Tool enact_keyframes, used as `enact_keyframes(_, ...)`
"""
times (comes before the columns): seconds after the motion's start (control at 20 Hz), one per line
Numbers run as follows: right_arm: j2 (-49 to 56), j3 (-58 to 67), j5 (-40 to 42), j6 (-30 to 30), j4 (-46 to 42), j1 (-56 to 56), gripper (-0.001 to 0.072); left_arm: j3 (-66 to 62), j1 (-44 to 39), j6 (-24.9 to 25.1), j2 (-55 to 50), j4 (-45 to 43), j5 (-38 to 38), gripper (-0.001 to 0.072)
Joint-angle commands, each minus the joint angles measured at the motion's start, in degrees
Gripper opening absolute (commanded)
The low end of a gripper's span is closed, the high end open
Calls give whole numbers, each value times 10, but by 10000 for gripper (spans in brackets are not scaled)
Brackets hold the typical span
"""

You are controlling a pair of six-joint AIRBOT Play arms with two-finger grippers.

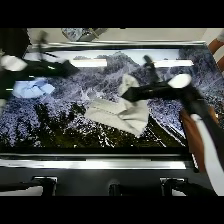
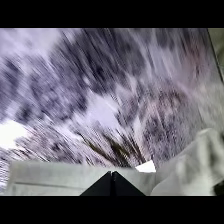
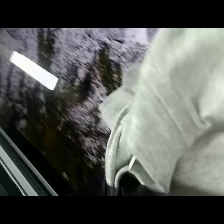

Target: Fold the shirts.

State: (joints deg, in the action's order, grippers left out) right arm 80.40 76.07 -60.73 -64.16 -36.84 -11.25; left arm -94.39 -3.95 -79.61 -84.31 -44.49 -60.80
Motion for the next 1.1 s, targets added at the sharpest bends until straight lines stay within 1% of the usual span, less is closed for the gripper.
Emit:
enact_keyframes(0.0, 115, 21, 103, 9, 109, -75, 74, 0, 95, -5, 93, -33, -38, 28)
enact_keyframes(0.1, 173, 27, 111, 10, 172, -103, 88, 0, 108, -3, 122, -34, -53, 28)
enact_keyframes(0.15, 196, 27, 116, 12, 201, -117, 225, 0, 108, 2, 129, -35, -58, 29)
enact_keyframes(0.2, 212, 27, 123, 39, 232, -129, 504, 0, 105, 2, 132, -36, -61, 29)
enact_keyframes(0.25, 220, 27, 125, 96, 265, -133, 665, 0, 103, 2, 132, -37, -64, 29)
enact_keyframes(0.3, 219, 27, 122, 122, 269, -132, 665, 4, 102, 2, 131, -38, -63, 29)
enact_keyframes(0.35, 212, 27, 122, 123, 256, -119, 665, 11, 103, 2, 131, -38, -63, 29)
enact_keyframes(0.45, 187, 27, 110, 116, 211, -75, 664, 28, 103, 2, 132, -42, -63, 29)
enact_keyframes(0.5, 172, 27, 93, 100, 176, -46, 664, 38, 103, 7, 132, -43, -63, 29)
enact_keyframes(0.55, 152, 27, 65, 77, 121, -11, 664, 47, 103, 13, 131, -47, -63, 29)
enact_keyframes(0.6, 130, 27, 29, 51, 48, 26, 664, 54, 103, 13, 131, -60, -63, 29)
enact_keyframes(0.7, 94, 26, -72, -5, -124, 97, 670, 60, 103, 12, 131, -89, -63, 29)
enact_keyframes(0.75, 83, 22, -124, -21, -203, 127, 668, 61, 103, 12, 131, -101, -63, 29)
enact_keyframes(0.8, 70, 2, -168, -30, -260, 152, 668, 61, 103, 12, 131, -104, -63, 29)
enact_keyframes(0.85, 54, -36, -175, -32, -275, 170, 668, 61, 103, 12, 131, -104, -63, 30)
enact_keyframes(0.9, 35, -92, -149, -40, -251, 183, 668, 61, 103, 12, 131, -104, -63, 29)
enact_keyframes(1.0, 12, -202, -59, -32, -134, 183, 669, 61, 103, 12, 131, -104, -63, 30)
enact_keyframes(1.05, 12, -245, -17, -14, -64, 174, 669, 61, 103, 12, 131, -104, -63, 29)
